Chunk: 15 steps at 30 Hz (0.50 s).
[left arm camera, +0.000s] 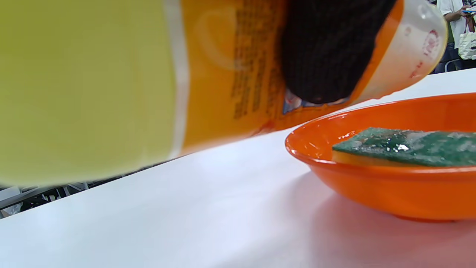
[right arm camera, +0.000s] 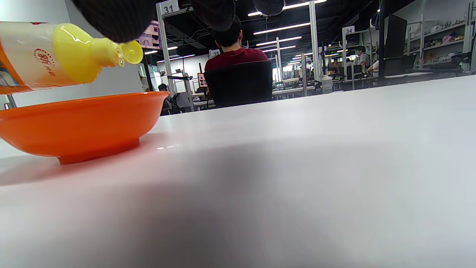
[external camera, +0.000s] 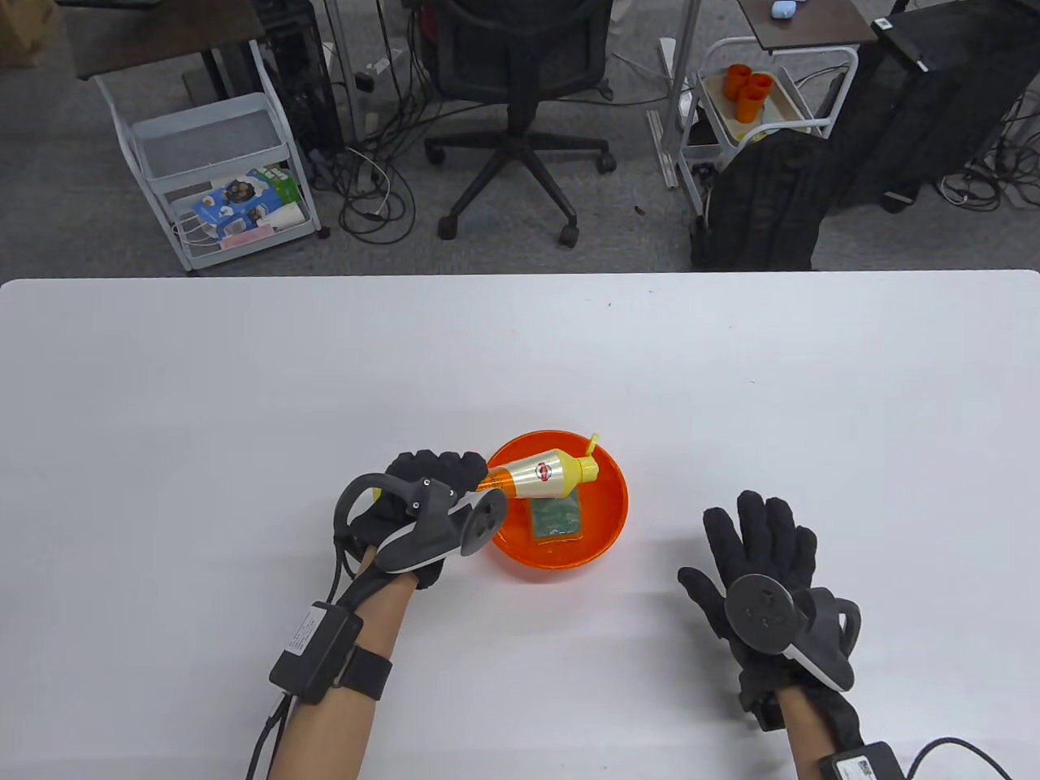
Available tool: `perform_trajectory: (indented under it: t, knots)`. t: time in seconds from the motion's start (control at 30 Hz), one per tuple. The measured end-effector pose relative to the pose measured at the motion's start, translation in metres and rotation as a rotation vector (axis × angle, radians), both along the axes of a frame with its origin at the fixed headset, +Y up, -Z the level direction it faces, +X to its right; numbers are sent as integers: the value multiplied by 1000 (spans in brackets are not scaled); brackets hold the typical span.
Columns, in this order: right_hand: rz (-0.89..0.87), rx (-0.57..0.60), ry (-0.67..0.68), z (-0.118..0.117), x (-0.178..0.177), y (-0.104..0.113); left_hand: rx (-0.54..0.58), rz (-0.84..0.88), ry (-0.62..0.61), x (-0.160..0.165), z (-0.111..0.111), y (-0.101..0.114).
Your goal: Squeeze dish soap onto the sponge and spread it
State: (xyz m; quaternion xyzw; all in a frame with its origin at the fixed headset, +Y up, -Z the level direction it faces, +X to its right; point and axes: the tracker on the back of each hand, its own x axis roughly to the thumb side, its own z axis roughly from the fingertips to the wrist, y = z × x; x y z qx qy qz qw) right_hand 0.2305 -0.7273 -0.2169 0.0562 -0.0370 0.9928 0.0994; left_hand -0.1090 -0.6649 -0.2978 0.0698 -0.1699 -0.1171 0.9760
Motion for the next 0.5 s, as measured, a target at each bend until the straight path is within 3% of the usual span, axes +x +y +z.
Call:
perform_trajectory:
  t: [0.5]
  knots:
    - [1,1,-7,0,0,1,11,-24,37,-30,10,-1]
